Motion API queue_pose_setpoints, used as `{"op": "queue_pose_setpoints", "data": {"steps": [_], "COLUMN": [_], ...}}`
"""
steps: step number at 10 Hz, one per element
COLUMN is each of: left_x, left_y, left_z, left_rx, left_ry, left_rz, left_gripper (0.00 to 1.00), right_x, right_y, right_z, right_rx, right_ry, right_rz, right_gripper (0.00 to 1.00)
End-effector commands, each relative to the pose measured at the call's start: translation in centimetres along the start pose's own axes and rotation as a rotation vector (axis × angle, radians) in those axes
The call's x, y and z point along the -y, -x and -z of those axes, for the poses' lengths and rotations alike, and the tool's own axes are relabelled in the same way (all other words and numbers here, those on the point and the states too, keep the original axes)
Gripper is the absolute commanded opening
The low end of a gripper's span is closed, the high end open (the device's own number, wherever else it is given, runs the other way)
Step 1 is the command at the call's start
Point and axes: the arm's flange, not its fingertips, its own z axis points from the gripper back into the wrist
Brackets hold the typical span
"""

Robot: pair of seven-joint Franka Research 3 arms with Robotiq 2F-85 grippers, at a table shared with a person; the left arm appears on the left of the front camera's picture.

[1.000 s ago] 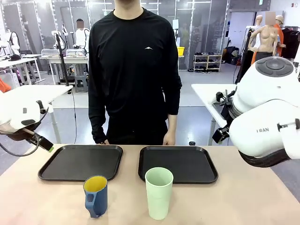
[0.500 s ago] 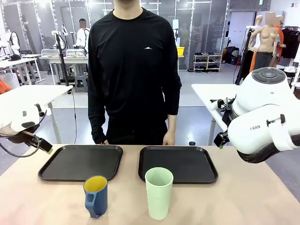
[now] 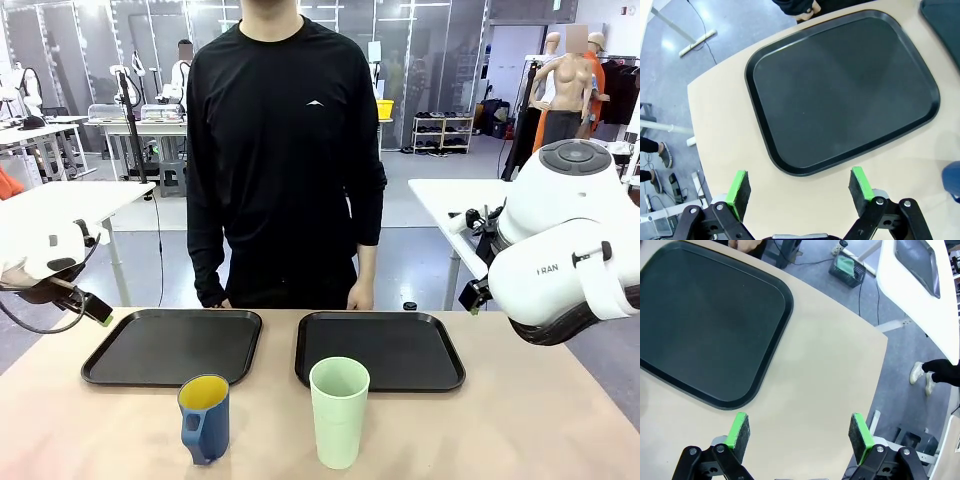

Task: Sort and store the cups by type.
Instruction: Pick up the Reusable plastic cup.

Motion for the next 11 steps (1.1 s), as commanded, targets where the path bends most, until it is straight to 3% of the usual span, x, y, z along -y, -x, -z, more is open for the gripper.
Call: {"op": "queue_pose_setpoints", "data": {"steps": [1, 11], "left_x": [-0.06, -0.06], "left_y": [0.04, 0.04], "left_z": [-0.05, -0.05], "left_rx": [0.002, 0.002], "left_ry": [0.003, 0.003], "left_rz": [-0.004, -0.004], "left_gripper": [1.0, 1.0], "right_x": [-0.06, -0.06], "right_y": [0.04, 0.04], "right_z": [0.33, 0.33], "right_rx": [0.0, 0.0], "right_ry": [-0.009, -0.009], "right_rz": [0.008, 0.008], "right_gripper": [1.0, 1.0]}}
